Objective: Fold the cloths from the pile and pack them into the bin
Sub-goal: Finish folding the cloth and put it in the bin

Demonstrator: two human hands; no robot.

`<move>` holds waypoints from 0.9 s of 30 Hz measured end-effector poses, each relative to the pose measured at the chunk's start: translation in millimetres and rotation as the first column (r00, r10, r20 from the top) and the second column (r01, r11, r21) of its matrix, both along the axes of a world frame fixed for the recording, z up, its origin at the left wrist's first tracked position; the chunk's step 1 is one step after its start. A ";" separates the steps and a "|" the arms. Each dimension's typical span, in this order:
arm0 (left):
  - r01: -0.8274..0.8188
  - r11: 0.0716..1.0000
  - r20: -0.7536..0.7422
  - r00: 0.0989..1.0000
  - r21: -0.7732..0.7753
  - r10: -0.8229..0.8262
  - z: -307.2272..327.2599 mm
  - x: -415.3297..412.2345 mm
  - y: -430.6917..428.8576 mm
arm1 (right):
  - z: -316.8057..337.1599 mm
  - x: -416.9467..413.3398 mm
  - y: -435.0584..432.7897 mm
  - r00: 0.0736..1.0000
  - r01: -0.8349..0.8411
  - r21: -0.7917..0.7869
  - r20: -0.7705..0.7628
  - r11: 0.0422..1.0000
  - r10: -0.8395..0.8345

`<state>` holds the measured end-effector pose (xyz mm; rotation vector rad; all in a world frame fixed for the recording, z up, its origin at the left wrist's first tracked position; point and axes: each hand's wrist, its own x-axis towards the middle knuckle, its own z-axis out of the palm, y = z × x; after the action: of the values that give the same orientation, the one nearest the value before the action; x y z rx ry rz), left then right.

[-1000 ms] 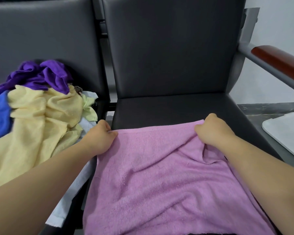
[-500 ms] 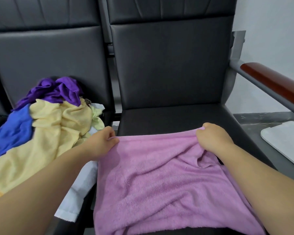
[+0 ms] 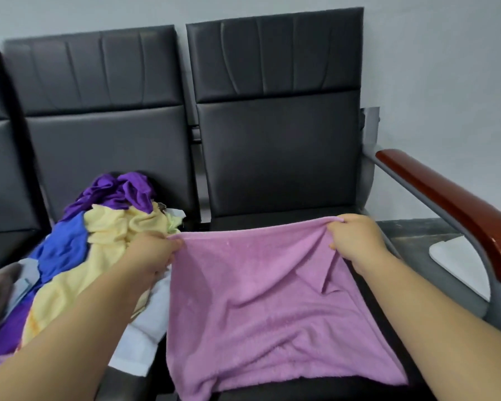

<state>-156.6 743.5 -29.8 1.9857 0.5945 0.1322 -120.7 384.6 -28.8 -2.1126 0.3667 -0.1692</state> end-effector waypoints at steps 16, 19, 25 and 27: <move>0.246 0.828 0.584 0.804 -0.504 0.117 157.4 54.8 -35.9 | 162.8 35.2 -3.9 0.911 -0.146 0.565 0.396 0.812 -0.112; 0.305 0.851 0.646 0.761 -0.428 0.052 159.6 48.1 -38.5 | 162.0 31.3 -12.7 0.893 -0.073 0.456 0.427 0.887 -0.146; 0.187 0.982 0.471 0.865 0.017 -0.173 77.4 10.7 -19.7 | 82.4 -8.1 -29.2 0.953 -0.013 0.151 0.301 0.988 -0.033; 0.236 0.970 0.342 0.909 0.049 -0.239 41.1 -3.0 -9.7 | 42.1 -13.4 -33.6 0.995 -0.028 -0.003 0.099 1.000 0.028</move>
<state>-159.6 733.8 11.3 1.9629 0.1225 0.3255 -134.1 351.0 13.3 -2.1006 0.2780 -0.2562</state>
